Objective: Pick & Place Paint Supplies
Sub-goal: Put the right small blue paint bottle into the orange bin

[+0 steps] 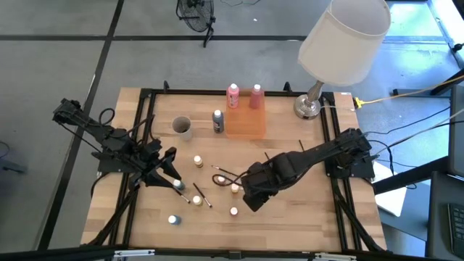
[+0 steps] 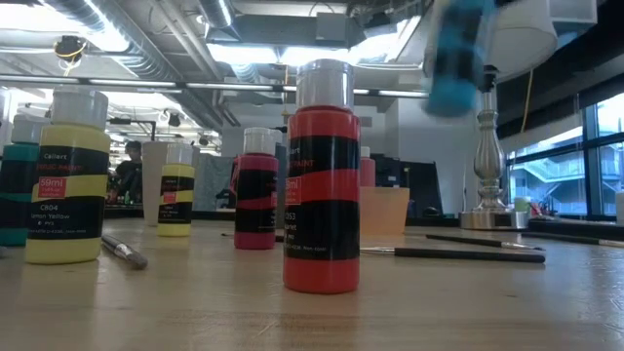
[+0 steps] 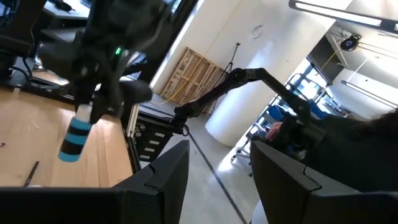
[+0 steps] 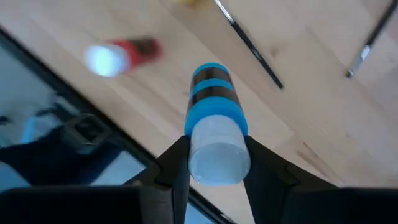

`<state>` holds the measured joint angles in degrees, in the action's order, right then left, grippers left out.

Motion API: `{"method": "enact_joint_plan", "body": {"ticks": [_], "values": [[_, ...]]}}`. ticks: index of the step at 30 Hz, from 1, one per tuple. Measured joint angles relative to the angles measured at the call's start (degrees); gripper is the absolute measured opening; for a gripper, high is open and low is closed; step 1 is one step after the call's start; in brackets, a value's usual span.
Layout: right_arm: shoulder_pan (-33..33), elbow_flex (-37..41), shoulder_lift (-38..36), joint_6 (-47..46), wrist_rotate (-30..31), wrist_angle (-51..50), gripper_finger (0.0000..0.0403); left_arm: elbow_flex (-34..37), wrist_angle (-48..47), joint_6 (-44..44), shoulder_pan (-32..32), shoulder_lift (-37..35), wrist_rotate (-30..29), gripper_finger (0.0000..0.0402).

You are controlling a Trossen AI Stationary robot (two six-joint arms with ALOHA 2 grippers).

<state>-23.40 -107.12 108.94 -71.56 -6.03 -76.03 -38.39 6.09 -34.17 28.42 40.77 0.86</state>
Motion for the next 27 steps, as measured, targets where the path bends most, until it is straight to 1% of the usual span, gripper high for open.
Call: {"method": "enact_joint_plan", "body": {"ticks": [7, 11, 14, 19, 27], "values": [[1.0, -11.7, -0.1, 2.4, 6.2, -0.6, 0.0121, 0.0, 0.0, -0.5, 0.0, 0.0, 0.7, 0.0166], [2.8, -17.3, -0.1, 5.1, 9.2, -0.5, 0.0121, 0.0, 0.0, -1.4, 0.0, 0.0, 3.0, 0.0166], [5.1, -20.5, -0.1, 8.1, 10.0, -0.5, 0.0121, 0.0, 0.0, -3.2, 0.0, 0.0, 5.2, 0.0166], [10.6, -22.9, -0.1, 12.1, 10.6, 0.3, 0.0121, 0.0, 0.0, -4.3, 0.0, 0.0, 8.3, 0.0166], [19.4, -22.9, -0.1, 16.1, 10.5, 0.5, 0.0120, 0.0, 0.0, -4.3, 0.0, -0.1, 13.2, 0.0166]]}}
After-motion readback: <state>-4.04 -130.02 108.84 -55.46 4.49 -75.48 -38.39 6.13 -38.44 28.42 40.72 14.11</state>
